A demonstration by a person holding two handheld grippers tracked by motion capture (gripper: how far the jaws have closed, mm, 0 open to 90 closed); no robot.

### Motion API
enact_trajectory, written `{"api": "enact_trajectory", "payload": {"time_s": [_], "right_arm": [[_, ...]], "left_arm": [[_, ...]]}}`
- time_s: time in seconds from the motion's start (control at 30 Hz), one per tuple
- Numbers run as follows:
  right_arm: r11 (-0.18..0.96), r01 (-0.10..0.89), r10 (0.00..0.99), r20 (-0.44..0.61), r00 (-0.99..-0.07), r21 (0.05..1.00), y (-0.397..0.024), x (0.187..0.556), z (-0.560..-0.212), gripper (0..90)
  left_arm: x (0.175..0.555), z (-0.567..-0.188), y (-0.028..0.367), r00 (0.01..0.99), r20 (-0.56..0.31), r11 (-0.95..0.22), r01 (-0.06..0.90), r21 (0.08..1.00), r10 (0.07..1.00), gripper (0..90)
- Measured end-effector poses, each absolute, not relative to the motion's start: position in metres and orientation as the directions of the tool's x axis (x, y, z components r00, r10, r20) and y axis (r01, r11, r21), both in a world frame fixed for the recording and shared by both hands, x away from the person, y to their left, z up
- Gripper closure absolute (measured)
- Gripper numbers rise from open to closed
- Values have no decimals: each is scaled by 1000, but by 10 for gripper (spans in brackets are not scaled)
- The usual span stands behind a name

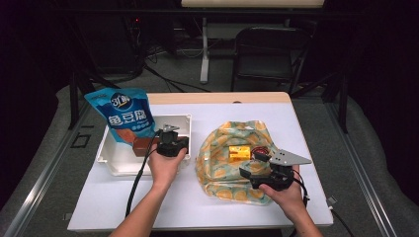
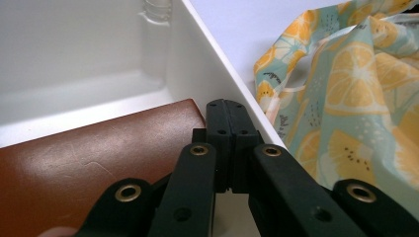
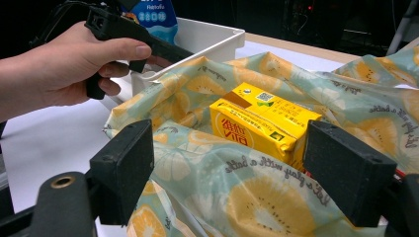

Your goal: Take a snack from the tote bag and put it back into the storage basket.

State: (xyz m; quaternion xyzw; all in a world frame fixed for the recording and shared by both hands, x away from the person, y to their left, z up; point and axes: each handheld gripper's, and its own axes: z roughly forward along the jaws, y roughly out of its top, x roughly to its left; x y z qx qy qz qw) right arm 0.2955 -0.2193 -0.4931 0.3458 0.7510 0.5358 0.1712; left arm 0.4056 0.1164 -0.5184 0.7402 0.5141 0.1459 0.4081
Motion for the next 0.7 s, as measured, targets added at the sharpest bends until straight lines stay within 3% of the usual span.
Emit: {"api": "enact_trajectory", "payload": {"time_s": [0.7], "right_arm": [[179,331,712,110,-693,926,-219,295,-492,198]], "left_arm": [[390,-521,179,359,-216,-69,637,768,908,900]]}}
